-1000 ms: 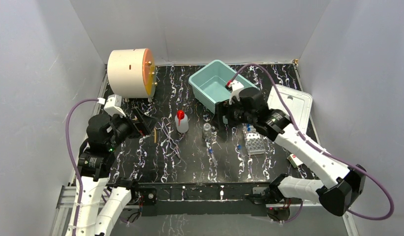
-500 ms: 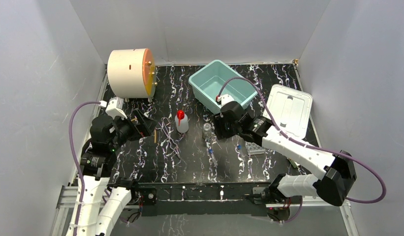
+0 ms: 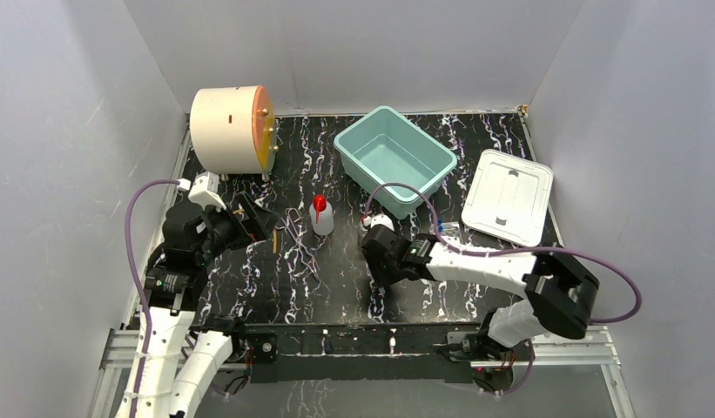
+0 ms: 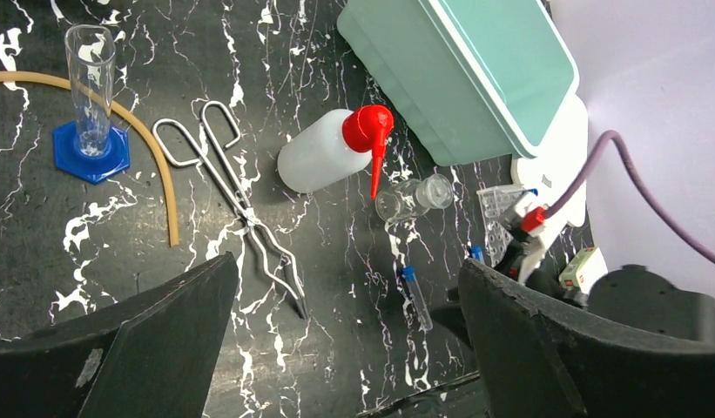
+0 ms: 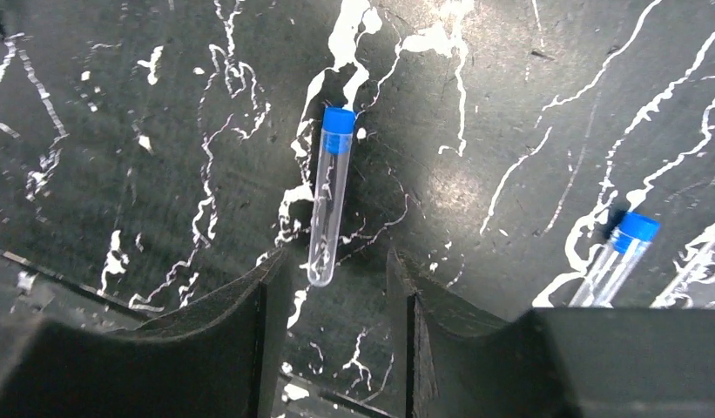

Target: Organize the chemistry lab equipment

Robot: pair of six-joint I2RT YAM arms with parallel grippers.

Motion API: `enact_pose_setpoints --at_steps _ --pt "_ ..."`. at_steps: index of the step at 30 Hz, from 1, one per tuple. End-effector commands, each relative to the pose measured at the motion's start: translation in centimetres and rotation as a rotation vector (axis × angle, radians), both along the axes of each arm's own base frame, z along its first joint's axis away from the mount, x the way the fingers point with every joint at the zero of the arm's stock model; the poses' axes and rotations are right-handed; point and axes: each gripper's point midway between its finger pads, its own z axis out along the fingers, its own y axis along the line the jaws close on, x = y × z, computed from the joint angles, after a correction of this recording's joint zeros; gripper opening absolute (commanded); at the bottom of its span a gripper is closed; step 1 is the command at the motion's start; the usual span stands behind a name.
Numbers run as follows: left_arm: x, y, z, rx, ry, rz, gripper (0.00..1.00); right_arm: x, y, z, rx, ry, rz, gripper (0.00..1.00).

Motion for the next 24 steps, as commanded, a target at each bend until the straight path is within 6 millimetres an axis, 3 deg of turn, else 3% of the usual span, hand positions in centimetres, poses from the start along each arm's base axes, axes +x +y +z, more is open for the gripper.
enact_pose_setpoints --at_steps 1,5,15,24 --pt "-0.2 -0.2 -0.8 -0.007 0.025 -0.007 0.98 1.2 2.1 -0.9 0.039 -0.024 -0.068 0.5" --pt "-0.2 -0.3 -1.0 -0.008 0.029 -0.01 0.98 1.6 2.3 -2.5 -0.029 -0.029 -0.088 0.49" --pt "-0.4 -0.2 -0.7 -0.007 0.023 -0.012 0.98 1.9 2.4 -4.1 -0.088 -0.021 -0.104 0.47" --pt "-0.8 -1.1 -0.8 -0.031 0.033 -0.061 0.98 2.2 2.1 -4.0 -0.106 -0.038 -0.107 0.29"
